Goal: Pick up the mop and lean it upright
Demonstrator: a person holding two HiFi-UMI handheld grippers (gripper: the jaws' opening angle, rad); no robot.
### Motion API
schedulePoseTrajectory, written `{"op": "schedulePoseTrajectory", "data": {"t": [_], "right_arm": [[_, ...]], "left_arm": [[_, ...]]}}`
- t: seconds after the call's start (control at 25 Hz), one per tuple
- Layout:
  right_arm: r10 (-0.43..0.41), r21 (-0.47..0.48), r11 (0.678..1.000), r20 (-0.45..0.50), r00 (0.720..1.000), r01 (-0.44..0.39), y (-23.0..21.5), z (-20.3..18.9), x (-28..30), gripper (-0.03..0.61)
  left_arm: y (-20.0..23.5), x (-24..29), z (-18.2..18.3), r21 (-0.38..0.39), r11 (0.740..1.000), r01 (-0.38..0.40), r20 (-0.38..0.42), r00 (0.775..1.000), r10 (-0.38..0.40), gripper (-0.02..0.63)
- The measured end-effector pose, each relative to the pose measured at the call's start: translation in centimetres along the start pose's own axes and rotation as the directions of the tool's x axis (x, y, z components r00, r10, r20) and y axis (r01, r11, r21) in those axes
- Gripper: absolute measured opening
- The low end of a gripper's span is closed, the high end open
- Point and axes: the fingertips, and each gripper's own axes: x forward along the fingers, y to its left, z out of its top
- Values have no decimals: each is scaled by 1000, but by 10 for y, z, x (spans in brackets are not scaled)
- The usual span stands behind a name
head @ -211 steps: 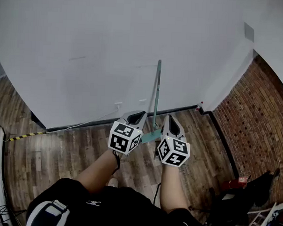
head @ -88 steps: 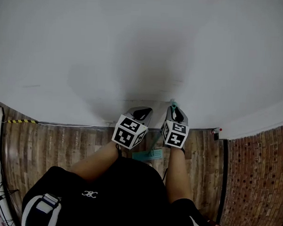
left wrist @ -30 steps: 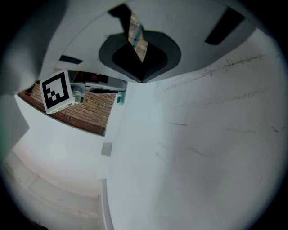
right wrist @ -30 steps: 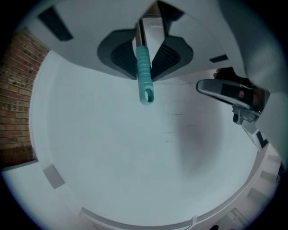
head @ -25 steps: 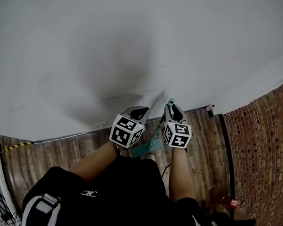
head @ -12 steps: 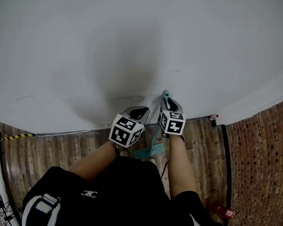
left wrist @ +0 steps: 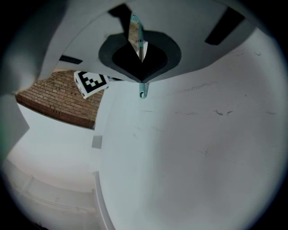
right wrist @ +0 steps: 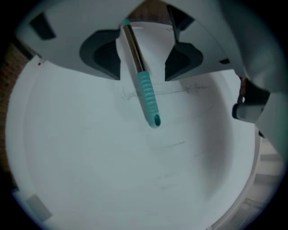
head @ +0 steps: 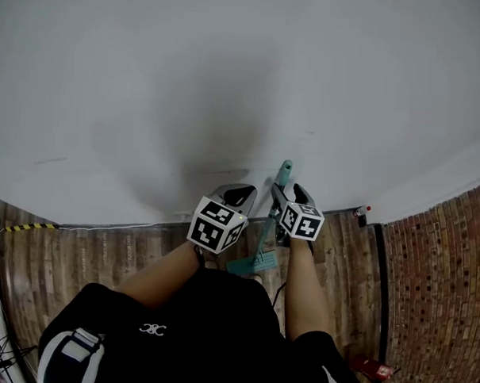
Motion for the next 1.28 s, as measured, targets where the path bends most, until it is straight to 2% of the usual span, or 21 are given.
{"op": "schedulePoseTrajectory", "data": {"t": [0.08,0.12,0.16,0.2,0.24,0.52,0.68,0.84,1.28], "right_arm": [[-20,21,1000,75,997,19,1,8,-19,300],[-41,6,999,108,993,40,3,14,-30,235],[-66,-18,997,141,988,69,4,21,-41,101],[-86,-43,995,171,982,95,6,28,-53,25],[-98,-61,992,195,976,111,8,36,-64,15],[-146,-88,980,305,941,180,24,77,-136,14],[-181,-74,974,306,935,213,22,69,-158,14],[-214,-103,962,291,932,253,20,58,-165,14],[-207,-47,973,275,939,228,18,47,-169,14]], "left_arm": [[2,3,0,-2,1000,2,-1,1000,-2,-2],[3,5,-1,-4,1000,5,-3,1000,-5,-2],[1,7,-1,-5,1000,10,-5,1000,-10,-2],[-2,9,-2,-4,1000,17,-6,1000,-17,-2],[-7,11,-1,-1,1000,26,-7,1000,-26,-2],[-34,22,2,19,996,83,0,997,-83,-2],[-37,23,2,23,995,97,6,995,-97,-2],[-43,24,1,28,994,109,2,994,-110,-2],[-45,23,-1,36,993,112,-3,994,-111,-2]]}}
